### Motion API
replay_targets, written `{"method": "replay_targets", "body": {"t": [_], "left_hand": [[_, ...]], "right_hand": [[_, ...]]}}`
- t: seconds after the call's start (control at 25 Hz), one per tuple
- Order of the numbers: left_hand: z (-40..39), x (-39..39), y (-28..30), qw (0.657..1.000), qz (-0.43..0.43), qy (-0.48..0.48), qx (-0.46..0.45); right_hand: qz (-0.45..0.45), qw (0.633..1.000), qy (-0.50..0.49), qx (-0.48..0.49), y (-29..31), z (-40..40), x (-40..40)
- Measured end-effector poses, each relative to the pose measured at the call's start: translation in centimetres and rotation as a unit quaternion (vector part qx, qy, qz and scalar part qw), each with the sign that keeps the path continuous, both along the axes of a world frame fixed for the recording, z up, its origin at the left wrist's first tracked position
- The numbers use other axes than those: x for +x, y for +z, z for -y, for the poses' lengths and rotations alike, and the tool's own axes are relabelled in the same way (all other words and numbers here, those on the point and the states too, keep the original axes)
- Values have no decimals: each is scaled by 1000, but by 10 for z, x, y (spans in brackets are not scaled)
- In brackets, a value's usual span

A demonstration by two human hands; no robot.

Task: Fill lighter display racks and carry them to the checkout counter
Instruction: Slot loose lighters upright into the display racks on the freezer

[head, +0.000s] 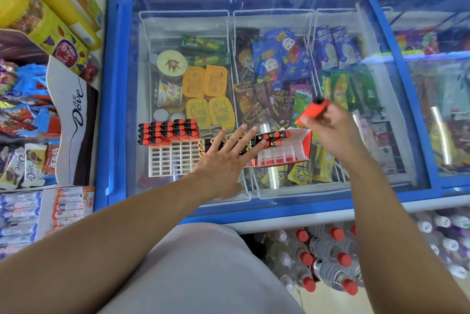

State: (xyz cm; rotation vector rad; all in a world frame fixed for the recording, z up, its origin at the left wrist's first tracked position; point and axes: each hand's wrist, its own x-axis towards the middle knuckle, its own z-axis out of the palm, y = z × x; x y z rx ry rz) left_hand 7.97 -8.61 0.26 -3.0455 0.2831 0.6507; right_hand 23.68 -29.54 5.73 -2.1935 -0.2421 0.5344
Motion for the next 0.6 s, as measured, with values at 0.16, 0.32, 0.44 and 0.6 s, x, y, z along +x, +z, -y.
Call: {"method": "replay_targets", "body": {"t": [0.16,0.32,0.44,0.6], "left_hand": [[0,-1,0,1000,-2,4,-9],[-3,-4,0,1000,14,7,-25],[-12,-17,-1,998,43,8,-38],[-21,-31,-3,997,59,16,-47]], "right_hand": [[74,988,93,-94,-19,16,-35],[138,974,135,-117,-47,9,-40],[169,972,124,-106,-58,4,-42],[195,972,104,-85,-58,1,-48]]}}
